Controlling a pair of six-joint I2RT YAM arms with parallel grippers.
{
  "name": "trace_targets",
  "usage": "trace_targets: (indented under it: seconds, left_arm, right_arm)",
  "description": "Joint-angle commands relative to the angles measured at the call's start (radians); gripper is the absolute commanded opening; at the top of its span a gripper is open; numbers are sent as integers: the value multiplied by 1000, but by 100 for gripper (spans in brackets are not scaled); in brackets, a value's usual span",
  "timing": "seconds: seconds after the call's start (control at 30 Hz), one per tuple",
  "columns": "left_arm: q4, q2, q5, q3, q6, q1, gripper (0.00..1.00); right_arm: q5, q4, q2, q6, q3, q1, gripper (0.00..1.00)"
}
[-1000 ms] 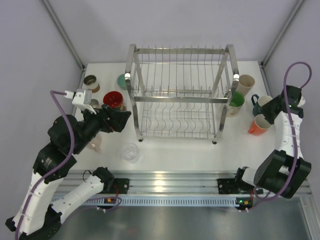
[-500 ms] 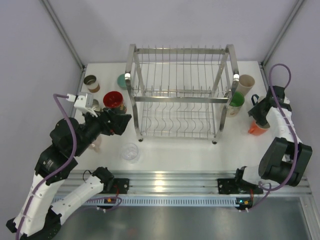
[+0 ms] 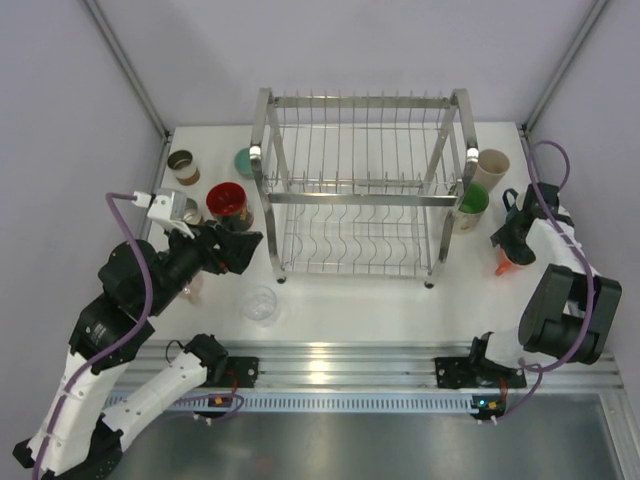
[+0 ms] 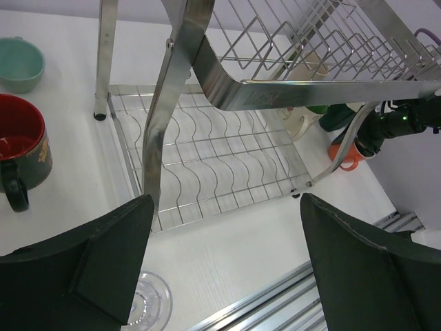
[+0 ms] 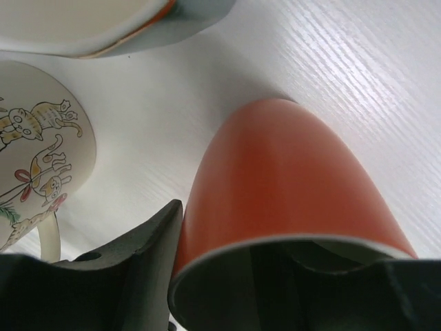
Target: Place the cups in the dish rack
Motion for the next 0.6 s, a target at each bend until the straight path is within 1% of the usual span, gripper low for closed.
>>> trace_targets:
  seconds: [0.0,0.1,0.13,0.2,0.23,0.3,0.57]
  left_arm:
    - [60,4,25,22,-7,-2,93]
    - [60,-16,35,5,-42,-2,93]
    - [60,-19,29,1,-47,-2,93]
    - [60,-22,22,-7,-50,-2,93]
    - [60,-19,21,-8,-50,-2,93]
    - [60,-13,21,-5,-46,-2,93]
    - [60,-2,33,7,-45,-2,93]
  right_arm:
    - [-53,83,27,-16,-12,6,43]
    - [-54,70,35,-25,4,9,33]
    - [-48,54,27,-29,9,9,28]
    - [-33,31,19,-42,29,9,22]
    - [-28,10,9,-43,34,9,13]
    - [-24,-12,-5,-48,46,9,1]
    - [-45,-73,-154,-77,90,9,0]
